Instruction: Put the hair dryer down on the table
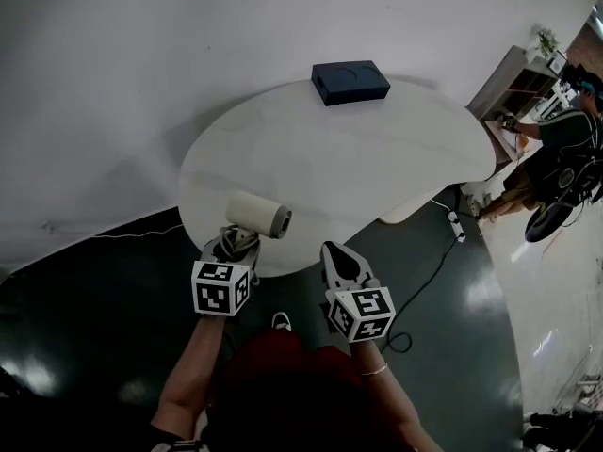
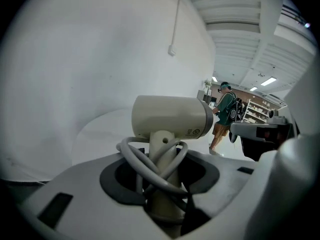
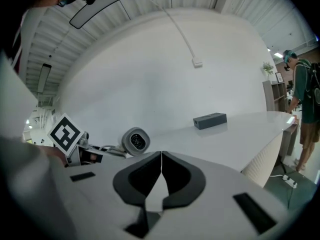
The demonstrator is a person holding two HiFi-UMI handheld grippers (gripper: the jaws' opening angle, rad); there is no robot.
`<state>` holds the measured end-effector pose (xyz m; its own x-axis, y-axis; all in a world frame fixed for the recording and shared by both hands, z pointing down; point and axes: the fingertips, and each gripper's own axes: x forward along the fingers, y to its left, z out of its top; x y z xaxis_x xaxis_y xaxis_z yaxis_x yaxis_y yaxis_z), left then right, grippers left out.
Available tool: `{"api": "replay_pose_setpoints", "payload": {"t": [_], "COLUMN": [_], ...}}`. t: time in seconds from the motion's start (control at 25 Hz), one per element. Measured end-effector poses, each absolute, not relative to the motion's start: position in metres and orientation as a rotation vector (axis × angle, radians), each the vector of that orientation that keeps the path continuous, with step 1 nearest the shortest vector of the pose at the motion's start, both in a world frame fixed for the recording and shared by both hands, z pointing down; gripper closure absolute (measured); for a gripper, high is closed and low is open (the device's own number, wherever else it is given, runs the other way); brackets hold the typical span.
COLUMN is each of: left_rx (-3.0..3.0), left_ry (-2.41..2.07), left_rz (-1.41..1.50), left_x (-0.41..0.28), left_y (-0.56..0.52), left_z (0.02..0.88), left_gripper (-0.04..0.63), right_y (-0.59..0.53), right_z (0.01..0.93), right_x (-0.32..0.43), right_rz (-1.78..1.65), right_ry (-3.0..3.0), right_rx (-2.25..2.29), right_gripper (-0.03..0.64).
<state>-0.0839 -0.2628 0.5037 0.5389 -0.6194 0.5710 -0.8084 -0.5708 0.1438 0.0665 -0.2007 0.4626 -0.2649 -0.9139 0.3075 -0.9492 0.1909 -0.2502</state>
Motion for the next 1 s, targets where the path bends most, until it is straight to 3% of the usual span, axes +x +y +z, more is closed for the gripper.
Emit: {"api": "replay_pose_setpoints", "payload": {"t": [1.0], "left_rx": [2.621], "left_ry": [-0.646], "left_rz": [1.14], "left_x": [0.009], "left_y": [-0.305], "left_z": [0.56], "left_gripper": [0.39], "right_y": [-0.206], "right_z": [0.492], "right_x": [0.114], "right_rz": [0.731], "right_ry": [-2.109], "right_rx": [2.069], "right_gripper": [0.601]}}
